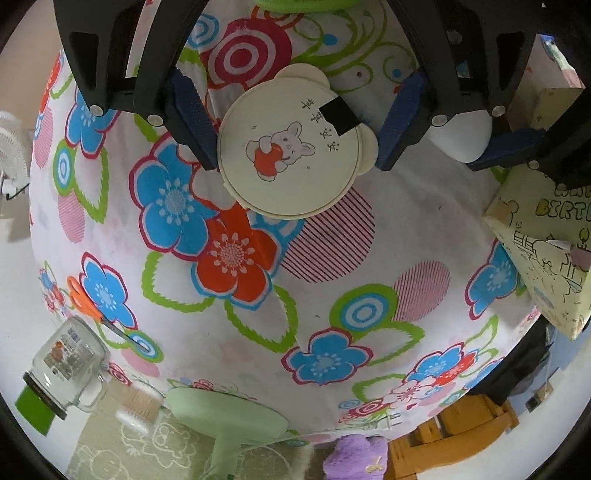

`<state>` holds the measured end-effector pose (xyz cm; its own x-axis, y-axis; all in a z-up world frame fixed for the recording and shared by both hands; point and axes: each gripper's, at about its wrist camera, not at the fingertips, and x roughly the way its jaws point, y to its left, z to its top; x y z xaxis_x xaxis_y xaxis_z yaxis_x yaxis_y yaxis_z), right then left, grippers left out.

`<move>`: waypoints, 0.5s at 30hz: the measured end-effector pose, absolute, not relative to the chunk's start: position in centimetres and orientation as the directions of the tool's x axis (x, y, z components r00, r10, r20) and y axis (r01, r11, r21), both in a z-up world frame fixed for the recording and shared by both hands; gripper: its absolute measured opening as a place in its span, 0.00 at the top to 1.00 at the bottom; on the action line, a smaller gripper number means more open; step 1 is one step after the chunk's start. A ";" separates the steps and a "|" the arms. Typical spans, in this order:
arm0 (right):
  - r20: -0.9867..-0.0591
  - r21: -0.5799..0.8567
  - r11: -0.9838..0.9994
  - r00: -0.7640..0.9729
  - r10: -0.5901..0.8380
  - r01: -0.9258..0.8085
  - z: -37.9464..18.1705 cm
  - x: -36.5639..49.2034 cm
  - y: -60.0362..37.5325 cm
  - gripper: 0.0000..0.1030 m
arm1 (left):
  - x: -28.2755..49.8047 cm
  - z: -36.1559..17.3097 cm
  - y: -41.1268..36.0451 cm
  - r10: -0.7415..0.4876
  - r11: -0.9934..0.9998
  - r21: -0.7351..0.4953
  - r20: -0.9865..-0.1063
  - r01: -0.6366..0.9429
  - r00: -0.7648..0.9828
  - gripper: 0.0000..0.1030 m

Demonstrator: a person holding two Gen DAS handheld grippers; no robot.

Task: Organize rigid objects
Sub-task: 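Grasp the cream round bunny-print disc with the right tool, then lift the white speaker with the left tool while the right tool lifts the cream disc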

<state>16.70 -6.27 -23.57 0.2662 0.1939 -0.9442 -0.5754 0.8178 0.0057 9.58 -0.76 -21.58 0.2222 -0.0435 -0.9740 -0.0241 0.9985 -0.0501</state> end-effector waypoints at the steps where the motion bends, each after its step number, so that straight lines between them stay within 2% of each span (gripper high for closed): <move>1: -0.944 0.003 0.820 0.268 0.190 -0.572 -23.6 16.5 -6.4 0.17 | 9.6 -21.6 -0.8 -0.043 0.999 -0.049 -0.974 -0.024 0.222 0.45; 15: -0.943 0.034 0.885 0.278 0.183 -0.465 -22.5 14.0 -10.1 0.17 | 7.1 -20.3 -4.7 -0.049 0.998 -0.042 -0.969 0.036 0.240 0.45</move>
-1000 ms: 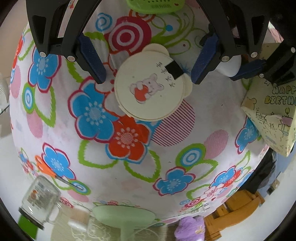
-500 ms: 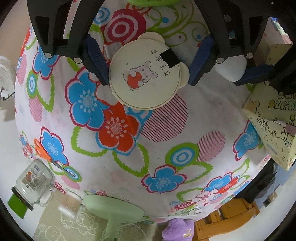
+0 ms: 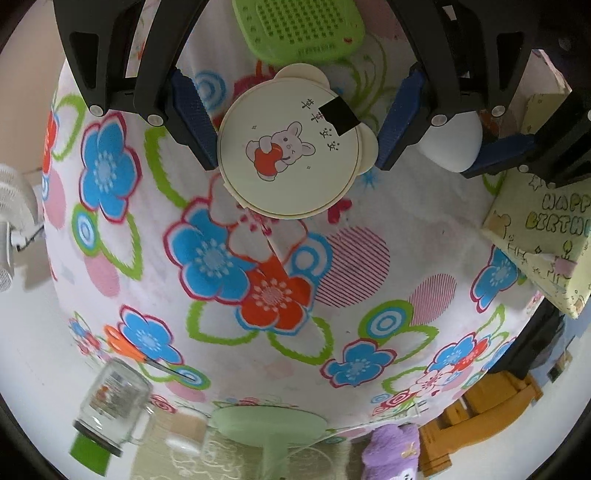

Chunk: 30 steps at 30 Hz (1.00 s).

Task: Organize rigid objects
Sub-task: 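Lift the white speaker with the left tool while the right tool lifts the cream disc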

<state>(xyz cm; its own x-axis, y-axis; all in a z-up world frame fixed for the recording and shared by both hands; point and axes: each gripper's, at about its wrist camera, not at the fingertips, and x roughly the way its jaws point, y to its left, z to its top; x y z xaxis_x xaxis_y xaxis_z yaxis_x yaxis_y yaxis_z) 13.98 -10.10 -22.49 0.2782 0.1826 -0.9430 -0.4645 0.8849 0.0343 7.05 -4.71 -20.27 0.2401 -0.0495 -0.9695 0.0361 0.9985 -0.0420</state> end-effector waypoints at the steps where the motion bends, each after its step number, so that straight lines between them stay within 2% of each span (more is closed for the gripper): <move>1: -0.942 0.032 0.887 0.282 0.180 -0.461 -22.4 13.7 -10.3 0.17 | 6.8 -20.1 -5.1 -0.049 0.998 -0.041 -0.969 0.039 0.241 0.45; 13: -0.938 0.024 0.920 0.310 0.156 -0.391 -20.8 10.4 -13.4 0.17 | 5.5 -19.4 -6.6 -0.059 0.995 -0.037 -0.969 0.096 0.239 0.45; 30: -0.916 0.033 0.950 0.371 0.153 -0.310 -16.4 8.0 -15.8 0.17 | 4.4 -15.4 -8.5 -0.038 0.988 0.006 -0.958 0.153 0.286 0.45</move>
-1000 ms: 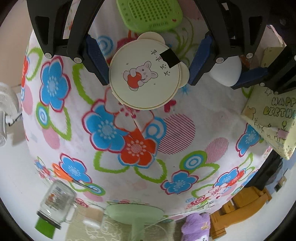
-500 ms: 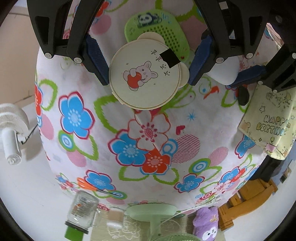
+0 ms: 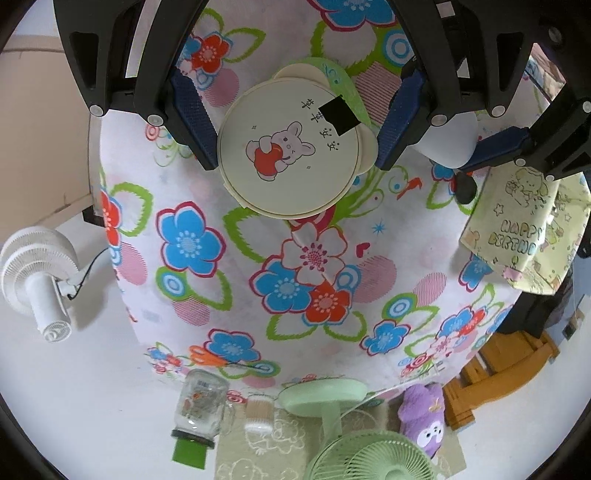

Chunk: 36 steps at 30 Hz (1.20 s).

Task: Organize rigid objects
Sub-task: 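Lift the white speaker with the left tool while the right tool lifts the cream disc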

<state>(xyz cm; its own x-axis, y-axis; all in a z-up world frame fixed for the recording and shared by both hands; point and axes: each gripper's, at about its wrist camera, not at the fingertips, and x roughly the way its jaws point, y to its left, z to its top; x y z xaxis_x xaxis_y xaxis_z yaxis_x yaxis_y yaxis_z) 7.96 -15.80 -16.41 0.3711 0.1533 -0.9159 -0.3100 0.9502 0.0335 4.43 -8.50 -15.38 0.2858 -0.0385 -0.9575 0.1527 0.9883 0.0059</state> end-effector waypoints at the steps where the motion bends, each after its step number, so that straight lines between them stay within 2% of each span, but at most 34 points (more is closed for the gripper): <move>1: -0.915 0.033 0.952 0.375 0.151 -0.304 -16.2 7.9 -15.9 0.17 | 4.4 -15.2 -8.6 -0.038 0.988 0.007 -0.957 0.156 0.288 0.45; 36: -0.893 0.036 0.990 0.441 0.092 -0.135 -9.3 6.5 -16.4 0.17 | 4.1 -8.8 -8.2 -0.069 0.970 0.020 -0.932 0.242 0.354 0.45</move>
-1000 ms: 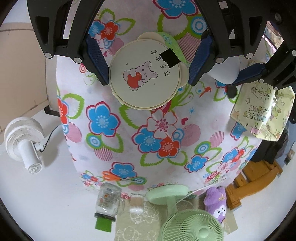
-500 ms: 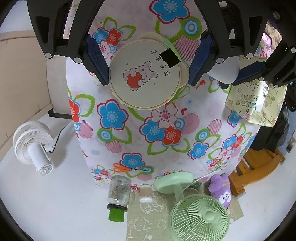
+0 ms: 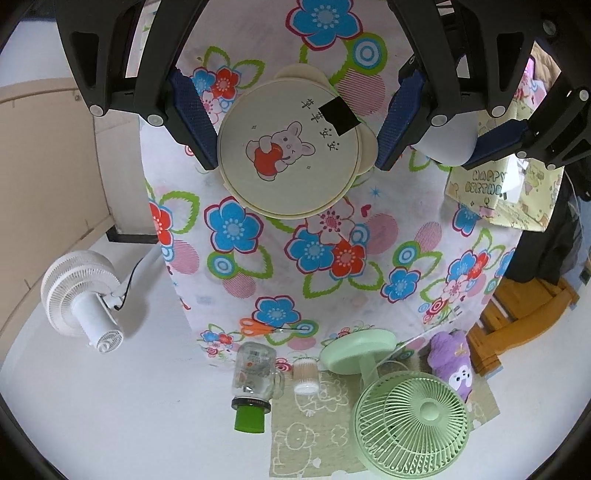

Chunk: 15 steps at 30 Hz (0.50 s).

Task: Organize rigid objects
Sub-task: 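Lift the white speaker with the left tool while the right tool lifts the cream disc, then carry the white speaker and cream disc over the yellow basket with both tools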

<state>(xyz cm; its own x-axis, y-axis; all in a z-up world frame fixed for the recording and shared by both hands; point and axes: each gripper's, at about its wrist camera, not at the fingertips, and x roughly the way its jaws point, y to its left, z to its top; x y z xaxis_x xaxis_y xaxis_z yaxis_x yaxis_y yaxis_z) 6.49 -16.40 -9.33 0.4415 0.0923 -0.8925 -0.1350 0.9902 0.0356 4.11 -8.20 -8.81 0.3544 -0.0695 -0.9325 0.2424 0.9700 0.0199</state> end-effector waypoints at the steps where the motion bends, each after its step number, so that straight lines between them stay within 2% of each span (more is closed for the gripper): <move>1: -0.892 0.034 0.991 0.443 0.090 -0.132 -9.3 6.5 -16.3 0.17 | 4.1 -8.7 -8.1 -0.071 0.970 0.019 -0.932 0.244 0.355 0.45; 15: -0.892 0.019 0.997 0.449 0.052 -0.078 -8.6 5.9 -13.4 0.17 | 3.9 -8.3 -4.8 -0.087 0.965 0.012 -0.928 0.263 0.361 0.45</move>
<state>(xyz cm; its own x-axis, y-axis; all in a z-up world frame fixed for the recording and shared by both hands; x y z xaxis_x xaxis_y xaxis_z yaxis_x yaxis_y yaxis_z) 5.88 -13.41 -8.63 0.4491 0.0518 -0.8920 -0.0778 0.9968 0.0187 3.93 -4.82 -8.28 0.3614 -0.0866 -0.9284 0.2631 0.9647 0.0125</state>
